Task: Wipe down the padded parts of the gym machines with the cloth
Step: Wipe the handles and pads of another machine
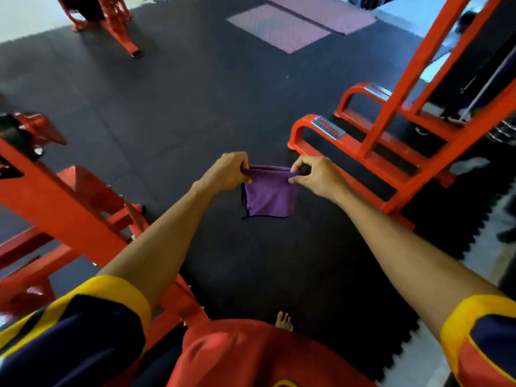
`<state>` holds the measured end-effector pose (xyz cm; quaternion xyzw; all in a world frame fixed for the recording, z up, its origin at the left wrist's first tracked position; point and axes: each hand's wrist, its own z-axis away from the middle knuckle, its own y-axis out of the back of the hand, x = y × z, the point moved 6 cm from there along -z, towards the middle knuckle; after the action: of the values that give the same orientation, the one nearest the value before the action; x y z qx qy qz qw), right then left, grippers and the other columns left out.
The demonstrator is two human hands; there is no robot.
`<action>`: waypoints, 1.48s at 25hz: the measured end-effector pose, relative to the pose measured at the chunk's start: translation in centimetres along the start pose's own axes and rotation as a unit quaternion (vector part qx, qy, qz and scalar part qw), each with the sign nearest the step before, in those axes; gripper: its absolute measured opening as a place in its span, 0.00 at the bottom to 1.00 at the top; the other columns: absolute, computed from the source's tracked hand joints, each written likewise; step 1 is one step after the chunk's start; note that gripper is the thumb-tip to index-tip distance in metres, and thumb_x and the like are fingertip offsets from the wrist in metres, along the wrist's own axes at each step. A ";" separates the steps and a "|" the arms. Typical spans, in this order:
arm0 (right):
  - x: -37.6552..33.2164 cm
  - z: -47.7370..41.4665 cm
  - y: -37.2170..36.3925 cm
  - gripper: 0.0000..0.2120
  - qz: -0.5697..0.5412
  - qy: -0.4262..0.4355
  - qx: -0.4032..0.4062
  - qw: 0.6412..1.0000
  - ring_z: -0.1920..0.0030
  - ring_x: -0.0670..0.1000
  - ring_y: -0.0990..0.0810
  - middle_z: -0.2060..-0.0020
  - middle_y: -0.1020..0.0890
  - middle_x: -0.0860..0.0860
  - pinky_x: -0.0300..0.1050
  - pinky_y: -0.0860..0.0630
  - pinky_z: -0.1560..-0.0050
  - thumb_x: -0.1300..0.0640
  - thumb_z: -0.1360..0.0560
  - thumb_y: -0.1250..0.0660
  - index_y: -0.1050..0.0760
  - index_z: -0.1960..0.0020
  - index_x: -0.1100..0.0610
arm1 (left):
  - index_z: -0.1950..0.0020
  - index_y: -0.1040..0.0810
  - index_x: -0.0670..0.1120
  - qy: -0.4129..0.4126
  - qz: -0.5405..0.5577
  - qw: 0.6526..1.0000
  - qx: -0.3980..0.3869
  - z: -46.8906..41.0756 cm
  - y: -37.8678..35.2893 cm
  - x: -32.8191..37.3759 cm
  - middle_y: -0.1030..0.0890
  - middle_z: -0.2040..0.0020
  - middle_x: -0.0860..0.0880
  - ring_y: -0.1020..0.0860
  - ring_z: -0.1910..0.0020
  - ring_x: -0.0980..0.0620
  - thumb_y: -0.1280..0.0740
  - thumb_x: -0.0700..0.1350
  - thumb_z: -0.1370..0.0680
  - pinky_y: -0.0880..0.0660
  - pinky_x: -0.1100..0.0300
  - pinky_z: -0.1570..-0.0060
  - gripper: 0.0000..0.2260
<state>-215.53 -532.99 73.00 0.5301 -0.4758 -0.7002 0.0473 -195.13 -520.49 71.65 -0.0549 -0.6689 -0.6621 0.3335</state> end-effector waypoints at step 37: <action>7.8 -89.0 13.3 0.10 -0.187 -0.020 0.039 0.981 0.62 0.50 0.15 0.56 0.15 0.54 0.41 0.18 0.62 0.65 0.25 0.24 0.18 0.46 0.57 | 0.50 0.16 0.46 0.015 0.175 0.974 0.141 -80.8 29.7 -19.6 0.17 0.54 0.51 0.20 0.53 0.54 0.20 0.40 0.31 0.23 0.60 0.48 0.12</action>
<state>-154.67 -599.49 78.46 0.5969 -0.3963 -0.6880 -0.1152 -134.51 -584.29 78.71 -0.1134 -0.7306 -0.4932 0.4583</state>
